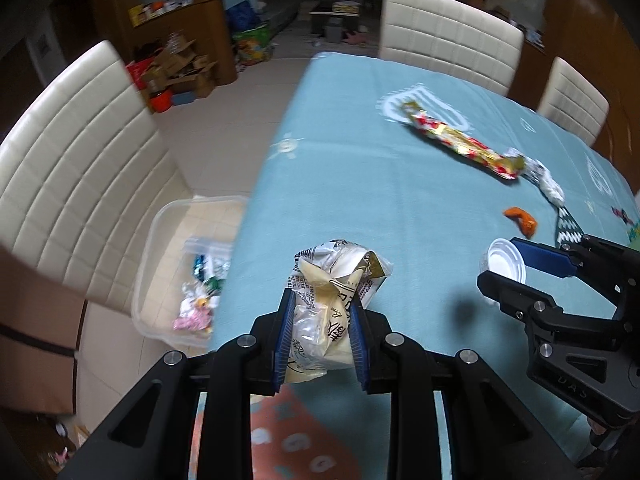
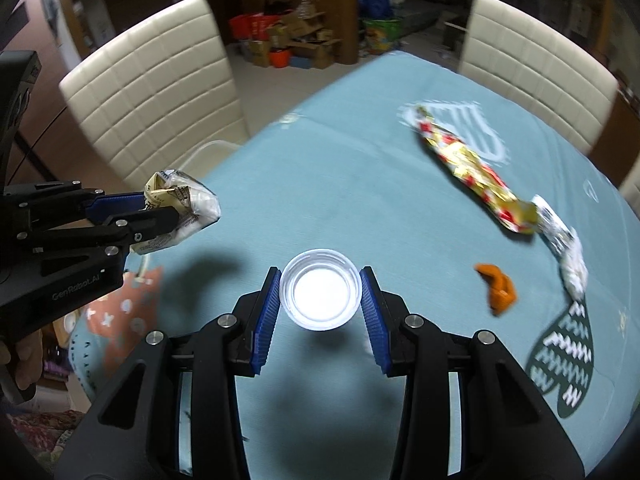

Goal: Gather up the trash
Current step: 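Carry the lid and gold wrapper over the clear bin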

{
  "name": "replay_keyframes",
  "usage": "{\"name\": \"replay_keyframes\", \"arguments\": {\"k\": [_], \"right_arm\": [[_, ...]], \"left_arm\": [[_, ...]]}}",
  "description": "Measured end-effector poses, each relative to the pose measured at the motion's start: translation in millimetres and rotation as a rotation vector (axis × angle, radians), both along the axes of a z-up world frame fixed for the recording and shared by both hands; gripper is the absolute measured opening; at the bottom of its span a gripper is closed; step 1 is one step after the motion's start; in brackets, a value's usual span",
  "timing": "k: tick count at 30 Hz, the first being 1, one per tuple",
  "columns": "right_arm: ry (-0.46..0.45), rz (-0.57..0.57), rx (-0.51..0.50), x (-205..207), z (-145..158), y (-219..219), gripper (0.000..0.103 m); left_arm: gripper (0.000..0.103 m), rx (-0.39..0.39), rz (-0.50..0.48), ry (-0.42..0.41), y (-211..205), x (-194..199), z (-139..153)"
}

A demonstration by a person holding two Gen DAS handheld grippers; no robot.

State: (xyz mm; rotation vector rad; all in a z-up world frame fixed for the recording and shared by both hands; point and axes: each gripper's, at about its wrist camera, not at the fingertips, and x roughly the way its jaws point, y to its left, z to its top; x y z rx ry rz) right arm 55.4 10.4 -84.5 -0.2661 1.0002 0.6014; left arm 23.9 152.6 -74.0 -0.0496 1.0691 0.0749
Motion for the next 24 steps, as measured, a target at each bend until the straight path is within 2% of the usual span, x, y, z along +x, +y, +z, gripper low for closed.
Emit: {"name": "replay_keyframes", "arguments": {"k": [13,24], "right_arm": [[0.019,0.159,0.003,3.2,-8.2,89.0,0.042],[0.027,0.255,-0.002,30.3,-14.6,168.5,0.042]], "left_arm": [[0.025,-0.026,0.181,0.054,89.2,-17.8,-22.6],[0.026,-0.015,0.27,0.076,153.9,1.3,-36.0]]}}
